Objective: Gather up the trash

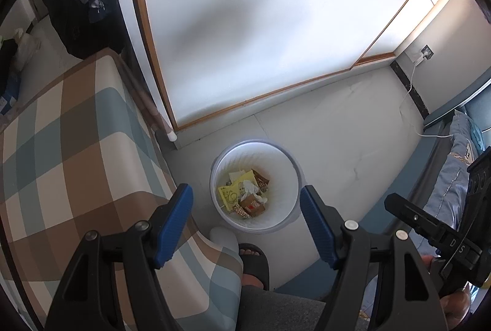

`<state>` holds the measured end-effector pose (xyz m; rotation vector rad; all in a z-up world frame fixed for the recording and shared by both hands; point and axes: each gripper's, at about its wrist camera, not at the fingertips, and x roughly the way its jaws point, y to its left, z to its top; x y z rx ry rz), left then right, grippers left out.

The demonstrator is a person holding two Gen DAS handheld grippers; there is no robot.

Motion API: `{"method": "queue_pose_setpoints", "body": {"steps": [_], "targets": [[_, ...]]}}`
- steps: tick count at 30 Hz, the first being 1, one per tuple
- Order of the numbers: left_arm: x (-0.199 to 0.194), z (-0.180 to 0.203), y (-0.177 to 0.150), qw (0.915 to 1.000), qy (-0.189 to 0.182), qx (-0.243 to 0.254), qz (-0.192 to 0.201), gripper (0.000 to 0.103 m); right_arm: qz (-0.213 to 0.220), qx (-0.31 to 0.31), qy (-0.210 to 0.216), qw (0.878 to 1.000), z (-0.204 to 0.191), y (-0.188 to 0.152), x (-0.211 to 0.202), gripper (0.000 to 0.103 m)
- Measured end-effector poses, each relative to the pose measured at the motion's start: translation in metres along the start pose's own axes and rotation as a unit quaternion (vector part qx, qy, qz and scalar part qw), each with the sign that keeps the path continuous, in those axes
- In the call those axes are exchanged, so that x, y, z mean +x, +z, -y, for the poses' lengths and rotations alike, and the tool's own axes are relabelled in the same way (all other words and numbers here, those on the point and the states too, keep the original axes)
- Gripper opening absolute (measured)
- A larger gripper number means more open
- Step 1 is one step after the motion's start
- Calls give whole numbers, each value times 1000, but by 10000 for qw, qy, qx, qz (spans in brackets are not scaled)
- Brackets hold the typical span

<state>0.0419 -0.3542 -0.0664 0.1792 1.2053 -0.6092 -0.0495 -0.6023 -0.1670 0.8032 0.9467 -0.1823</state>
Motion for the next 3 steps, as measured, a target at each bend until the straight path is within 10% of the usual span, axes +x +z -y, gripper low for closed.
{"method": "queue_pose_setpoints", "body": {"steps": [3], "targets": [[-3,-1,0,10000,17,-25,73,69,7,-25,-3,10000,-3,-1,-1,83]]}}
